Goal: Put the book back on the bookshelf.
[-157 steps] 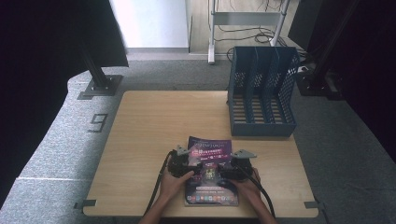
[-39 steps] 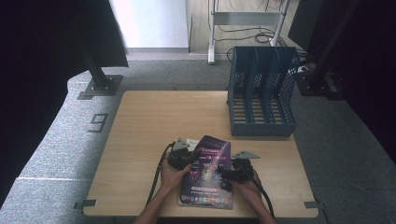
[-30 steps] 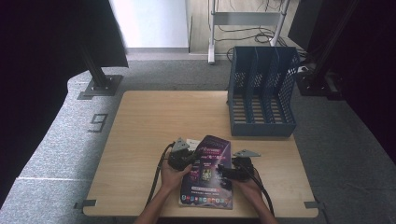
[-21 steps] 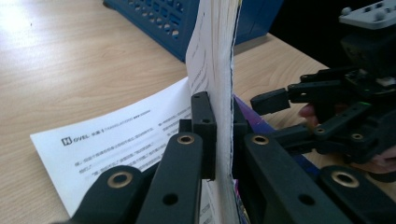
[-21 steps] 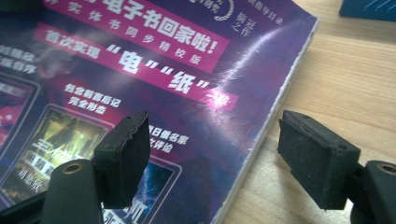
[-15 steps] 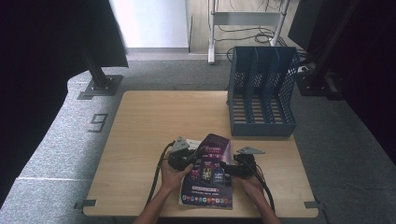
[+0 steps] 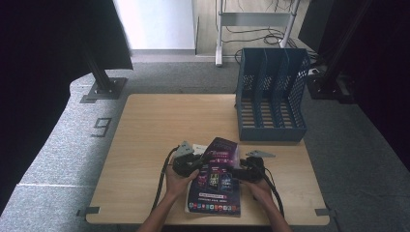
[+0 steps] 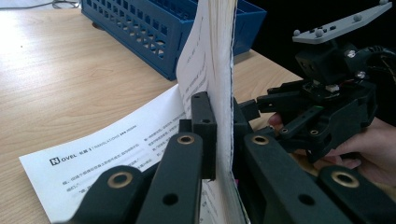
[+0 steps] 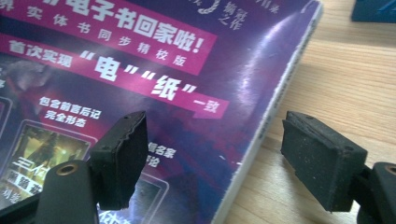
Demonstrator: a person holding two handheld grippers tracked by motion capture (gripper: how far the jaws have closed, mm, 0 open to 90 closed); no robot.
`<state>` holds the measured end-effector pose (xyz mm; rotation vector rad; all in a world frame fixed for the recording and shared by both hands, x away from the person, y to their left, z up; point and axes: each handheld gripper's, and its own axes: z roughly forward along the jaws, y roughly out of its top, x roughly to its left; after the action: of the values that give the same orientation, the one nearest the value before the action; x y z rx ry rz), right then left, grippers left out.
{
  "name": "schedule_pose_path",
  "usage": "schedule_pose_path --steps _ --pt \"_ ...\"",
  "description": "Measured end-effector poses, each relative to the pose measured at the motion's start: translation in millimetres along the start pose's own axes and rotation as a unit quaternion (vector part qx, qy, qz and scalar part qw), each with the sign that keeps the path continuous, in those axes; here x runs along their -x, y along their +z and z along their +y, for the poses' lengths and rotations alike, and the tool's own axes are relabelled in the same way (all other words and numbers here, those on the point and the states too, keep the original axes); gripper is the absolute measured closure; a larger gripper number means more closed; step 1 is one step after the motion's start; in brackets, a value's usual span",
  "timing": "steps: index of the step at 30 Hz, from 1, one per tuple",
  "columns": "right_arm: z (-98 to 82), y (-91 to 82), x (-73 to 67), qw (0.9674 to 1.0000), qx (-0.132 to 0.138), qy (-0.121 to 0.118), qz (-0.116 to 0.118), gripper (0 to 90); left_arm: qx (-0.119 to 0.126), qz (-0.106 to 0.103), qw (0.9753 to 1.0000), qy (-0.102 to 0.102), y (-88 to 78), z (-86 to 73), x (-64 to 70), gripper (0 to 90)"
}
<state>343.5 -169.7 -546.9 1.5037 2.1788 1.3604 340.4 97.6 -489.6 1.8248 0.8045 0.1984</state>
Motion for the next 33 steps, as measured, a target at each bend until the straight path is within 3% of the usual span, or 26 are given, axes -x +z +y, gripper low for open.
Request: schedule_pose_path --steps 6,10,15,18,25,33 --pt "0.3 1.5 -2.7 0.9999 -0.007 -0.006 -0.003 24.3 -0.006 0.004 0.9999 -0.007 2.4 -2.0 -3.4 88.0" --pt "0.0 1.0 -3.1 0.9999 -0.01 -0.007 -0.011 26.9 -0.023 0.009 0.9995 -0.021 4.4 -5.5 -10.2 87.8" --pt "-0.3 1.7 -3.2 0.9998 -0.012 -0.008 -0.016 28.8 -0.056 0.03 0.997 -0.044 13.6 -16.1 -20.9 87.5" --pt "-0.8 2.8 -3.2 0.9996 -0.015 -0.012 -0.02 29.3 -0.063 0.035 0.9961 -0.05 16.3 -19.4 -23.0 87.4" --pt "-2.2 5.6 -6.0 0.9991 -0.02 -0.022 -0.032 29.6 -0.086 0.054 0.9936 -0.05 22.8 -25.8 -27.7 87.1" --pt "0.3 9.2 -6.6 0.999 -0.02 -0.024 -0.033 30.4 -0.1 0.057 0.9916 -0.058 25.5 -29.5 -34.3 87.1"
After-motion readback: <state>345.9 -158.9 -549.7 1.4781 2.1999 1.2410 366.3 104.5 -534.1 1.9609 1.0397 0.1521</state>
